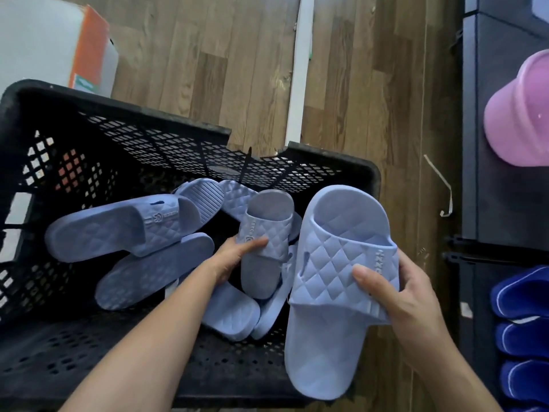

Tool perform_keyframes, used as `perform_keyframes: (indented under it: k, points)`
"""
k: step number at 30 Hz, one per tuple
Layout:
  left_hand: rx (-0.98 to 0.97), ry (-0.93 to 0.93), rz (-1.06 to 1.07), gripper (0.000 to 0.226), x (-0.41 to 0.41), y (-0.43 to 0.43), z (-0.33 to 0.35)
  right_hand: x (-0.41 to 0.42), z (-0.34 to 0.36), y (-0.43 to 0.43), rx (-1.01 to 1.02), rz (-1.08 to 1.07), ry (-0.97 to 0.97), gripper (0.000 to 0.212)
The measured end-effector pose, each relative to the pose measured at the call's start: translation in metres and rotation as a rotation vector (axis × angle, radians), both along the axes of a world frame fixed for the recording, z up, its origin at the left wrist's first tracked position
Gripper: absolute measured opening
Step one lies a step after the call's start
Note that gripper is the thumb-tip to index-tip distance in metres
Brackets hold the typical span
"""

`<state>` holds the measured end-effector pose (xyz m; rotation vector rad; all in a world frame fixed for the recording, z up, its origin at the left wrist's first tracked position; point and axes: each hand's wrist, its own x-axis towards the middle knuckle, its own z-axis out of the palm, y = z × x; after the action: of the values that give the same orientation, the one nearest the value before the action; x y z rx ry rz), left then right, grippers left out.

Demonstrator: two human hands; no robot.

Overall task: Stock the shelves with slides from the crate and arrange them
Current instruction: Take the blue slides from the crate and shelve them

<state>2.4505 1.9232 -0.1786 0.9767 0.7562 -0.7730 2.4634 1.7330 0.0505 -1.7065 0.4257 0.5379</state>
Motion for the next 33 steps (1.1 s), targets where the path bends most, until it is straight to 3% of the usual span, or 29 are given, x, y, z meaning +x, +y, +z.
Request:
perform_keyframes:
  k: [2, 6, 9, 13, 17, 21, 29, 32, 33]
  points:
    - [0.000, 0.014, 0.045, 0.058, -0.001, 0.005, 0.006, -0.001, 0.002, 0.005, 0.001, 0.005, 0.016, 0.033]
    - [-0.005, 0.019, 0.228, 0.067, 0.005, 0.022, 0.020, -0.001, 0.009, 0.013, 0.042, 0.015, 0.035, 0.035]
    - [-0.009, -0.005, 0.295, 0.050, 0.009, 0.041, 0.046, 0.000, 0.020, 0.018, 0.050, 0.018, 0.027, 0.031]
    - [-0.008, -0.052, 0.214, 0.075, -0.003, 0.071, 0.078, 0.002, 0.041, 0.027, 0.072, 0.036, 0.006, 0.030]
    - [-0.053, -0.087, 0.173, 0.067, -0.017, 0.088, 0.130, 0.005, 0.068, 0.033, 0.070, 0.047, -0.030, 0.026]
    - [0.022, -0.117, 0.134, 0.077, -0.034, 0.110, 0.188, 0.007, 0.106, 0.042, 0.086, 0.064, -0.080, 0.023]
    - [0.169, -0.240, 0.200, 0.061, -0.054, 0.124, 0.331, -0.012, 0.194, 0.046, 0.090, 0.034, -0.138, 0.033]
    - [0.182, -0.278, 0.193, 0.079, -0.054, 0.127, 0.385, -0.021, 0.230, 0.045, 0.066, 0.002, -0.155, 0.042]
    - [0.196, -0.294, 0.192, 0.074, -0.053, 0.128, 0.403, -0.023, 0.242, 0.045, 0.051, -0.004, -0.163, 0.043]
